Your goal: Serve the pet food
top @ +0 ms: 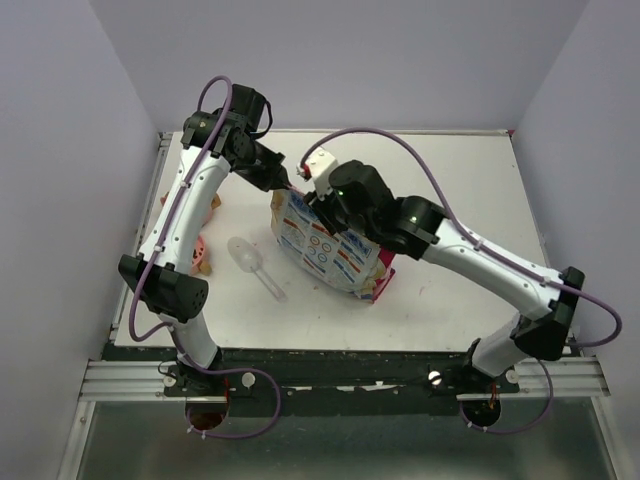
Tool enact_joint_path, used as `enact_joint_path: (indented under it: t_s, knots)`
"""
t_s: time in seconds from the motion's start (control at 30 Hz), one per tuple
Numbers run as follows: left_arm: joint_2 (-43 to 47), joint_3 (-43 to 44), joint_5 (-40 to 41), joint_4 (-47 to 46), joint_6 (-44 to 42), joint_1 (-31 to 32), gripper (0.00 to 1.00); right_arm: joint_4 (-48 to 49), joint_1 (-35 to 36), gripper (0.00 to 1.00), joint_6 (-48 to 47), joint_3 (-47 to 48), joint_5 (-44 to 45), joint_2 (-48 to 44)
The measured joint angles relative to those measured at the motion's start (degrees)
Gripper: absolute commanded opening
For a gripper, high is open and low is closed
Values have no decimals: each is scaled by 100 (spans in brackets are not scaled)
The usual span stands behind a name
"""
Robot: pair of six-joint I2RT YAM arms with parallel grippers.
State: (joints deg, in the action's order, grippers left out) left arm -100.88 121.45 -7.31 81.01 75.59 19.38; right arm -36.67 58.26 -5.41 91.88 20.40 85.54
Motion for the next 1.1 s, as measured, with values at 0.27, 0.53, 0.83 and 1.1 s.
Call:
enact_joint_path:
  t_s: [0.27, 0.53, 0.83, 1.1]
  knots:
    - [7, -92, -291, -79, 181, -96, 0, 374, 0, 42, -772, 1078, -256, 1440]
    - [26, -129, -376, -116, 188, -138, 0, 459, 0, 0, -997, 1349, -39, 1720]
    - [26, -114, -422, -92, 188, -153, 0, 887, 15, 0, -1161, 866, 70, 1471]
    - [26, -98, -426, -70, 181, -170, 0, 697, 24, 17, -1088, 479, 81, 1093]
